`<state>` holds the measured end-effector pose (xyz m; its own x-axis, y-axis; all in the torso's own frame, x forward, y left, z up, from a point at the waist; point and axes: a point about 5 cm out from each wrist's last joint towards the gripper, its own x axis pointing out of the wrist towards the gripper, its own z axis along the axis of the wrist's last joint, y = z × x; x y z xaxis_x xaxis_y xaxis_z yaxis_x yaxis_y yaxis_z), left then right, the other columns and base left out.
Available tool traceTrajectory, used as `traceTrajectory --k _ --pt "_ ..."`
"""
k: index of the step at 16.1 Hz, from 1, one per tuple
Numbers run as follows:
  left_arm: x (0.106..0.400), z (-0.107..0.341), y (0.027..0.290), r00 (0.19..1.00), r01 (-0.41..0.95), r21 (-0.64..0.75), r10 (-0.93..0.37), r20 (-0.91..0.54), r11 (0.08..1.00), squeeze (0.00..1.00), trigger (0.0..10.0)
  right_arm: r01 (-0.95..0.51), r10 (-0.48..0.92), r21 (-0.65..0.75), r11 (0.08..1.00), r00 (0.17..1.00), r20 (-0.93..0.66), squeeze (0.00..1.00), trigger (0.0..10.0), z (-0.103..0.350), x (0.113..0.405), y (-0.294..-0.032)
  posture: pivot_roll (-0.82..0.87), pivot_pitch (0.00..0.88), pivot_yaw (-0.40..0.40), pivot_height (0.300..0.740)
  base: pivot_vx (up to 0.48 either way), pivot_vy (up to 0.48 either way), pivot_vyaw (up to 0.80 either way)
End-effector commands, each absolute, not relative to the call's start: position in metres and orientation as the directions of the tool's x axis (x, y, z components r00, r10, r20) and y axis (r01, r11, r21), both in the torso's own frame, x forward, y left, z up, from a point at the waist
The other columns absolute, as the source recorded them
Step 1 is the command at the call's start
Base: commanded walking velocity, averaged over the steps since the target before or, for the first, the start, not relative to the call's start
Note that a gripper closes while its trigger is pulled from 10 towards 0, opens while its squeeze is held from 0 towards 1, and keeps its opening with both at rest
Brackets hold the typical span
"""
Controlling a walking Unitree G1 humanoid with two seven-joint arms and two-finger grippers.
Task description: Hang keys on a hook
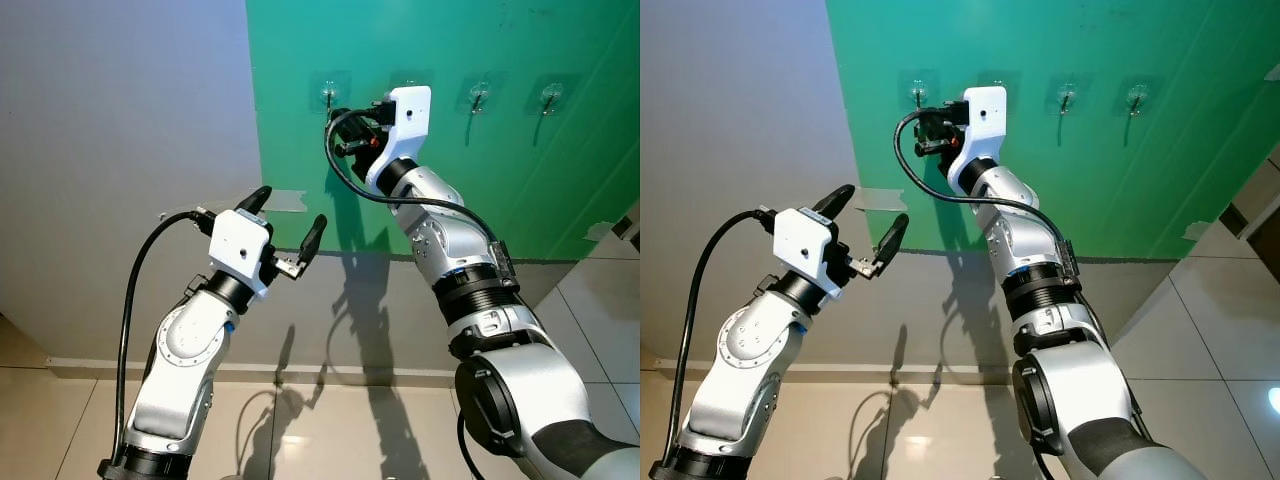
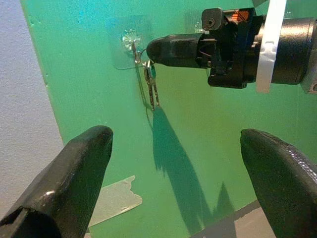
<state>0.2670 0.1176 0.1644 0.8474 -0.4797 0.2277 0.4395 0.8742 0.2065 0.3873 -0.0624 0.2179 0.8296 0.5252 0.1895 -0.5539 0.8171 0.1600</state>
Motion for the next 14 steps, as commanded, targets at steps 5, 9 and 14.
traceTrajectory --k 5,9,14 --pt "0.2671 0.1653 0.1161 0.835 0.464 0.21 -0.504 0.222 0.861 0.0 10.0 -0.598 0.568 0.121 0.792 0.795 0.213 0.0 10.0 0.224 0.3859 -0.0619 -0.04 0.0 -0.01 0.74 0.0 0.0 0.0" --pt "0.268 0.1651 0.1169 0.834 0.465 0.21 -0.505 0.221 0.86 0.0 10.0 -0.613 0.575 0.135 0.778 0.783 0.238 0.0 10.0 0.2292 0.3861 -0.0595 -0.04 0.0 -0.008 0.74 0.0 0.0 0.0" --pt "0.2657 0.1649 0.1163 0.833 0.468 0.212 -0.508 0.22 0.858 0.0 10.0 -0.575 0.534 0.163 0.802 0.812 0.235 0.0 10.0 0.2328 0.3918 -0.059 -0.04 0.0 -0.011 0.74 0.0 0.0 0.0"
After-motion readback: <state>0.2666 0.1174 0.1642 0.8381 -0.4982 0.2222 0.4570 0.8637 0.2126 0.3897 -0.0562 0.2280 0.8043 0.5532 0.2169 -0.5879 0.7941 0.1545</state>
